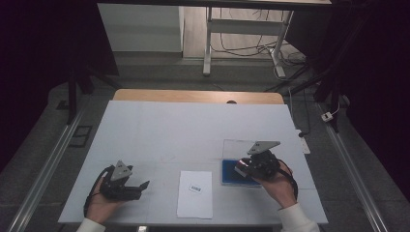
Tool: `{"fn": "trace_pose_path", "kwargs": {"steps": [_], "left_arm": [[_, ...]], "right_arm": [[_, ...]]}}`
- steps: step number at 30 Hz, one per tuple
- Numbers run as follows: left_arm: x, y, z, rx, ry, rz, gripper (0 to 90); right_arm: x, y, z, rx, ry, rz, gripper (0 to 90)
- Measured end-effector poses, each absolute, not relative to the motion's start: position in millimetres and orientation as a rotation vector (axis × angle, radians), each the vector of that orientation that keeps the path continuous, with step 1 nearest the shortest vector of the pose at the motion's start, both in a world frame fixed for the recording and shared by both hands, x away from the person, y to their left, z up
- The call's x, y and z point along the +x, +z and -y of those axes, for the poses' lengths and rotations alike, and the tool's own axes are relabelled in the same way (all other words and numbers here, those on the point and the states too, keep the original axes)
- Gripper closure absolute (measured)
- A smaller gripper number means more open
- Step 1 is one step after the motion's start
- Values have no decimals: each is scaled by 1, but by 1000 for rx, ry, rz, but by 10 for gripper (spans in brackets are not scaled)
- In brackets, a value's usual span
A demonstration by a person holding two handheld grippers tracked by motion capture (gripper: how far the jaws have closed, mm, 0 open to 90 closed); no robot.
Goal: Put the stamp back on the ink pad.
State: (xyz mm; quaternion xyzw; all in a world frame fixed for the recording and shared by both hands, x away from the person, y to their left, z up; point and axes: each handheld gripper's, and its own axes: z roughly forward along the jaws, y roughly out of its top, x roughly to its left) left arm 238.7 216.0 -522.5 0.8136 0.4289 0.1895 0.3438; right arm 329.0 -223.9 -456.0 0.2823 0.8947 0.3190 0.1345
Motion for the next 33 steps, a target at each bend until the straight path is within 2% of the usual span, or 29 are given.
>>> {"fn": "trace_pose_path", "kwargs": {"steps": [18, 22, 24, 28, 33], "left_arm": [[238, -522, -215, 2120, 497, -1104, 175], [238, -521, -215, 2116, 495, -1105, 175], [238, -522, -215, 2114, 493, -1105, 175], [238, -522, -216, 2113, 489, -1111, 174], [238, -523, -217, 2109, 480, -1109, 174]], "right_arm": [[329, -471, 224, 812, 871, -2586, 690], [327, -468, 227, 816, 934, -2559, 477], [322, -465, 233, 830, 982, -2522, 418], [312, -463, 251, 852, 1057, -2451, 352], [298, -469, 277, 874, 1114, -2396, 343]]}}
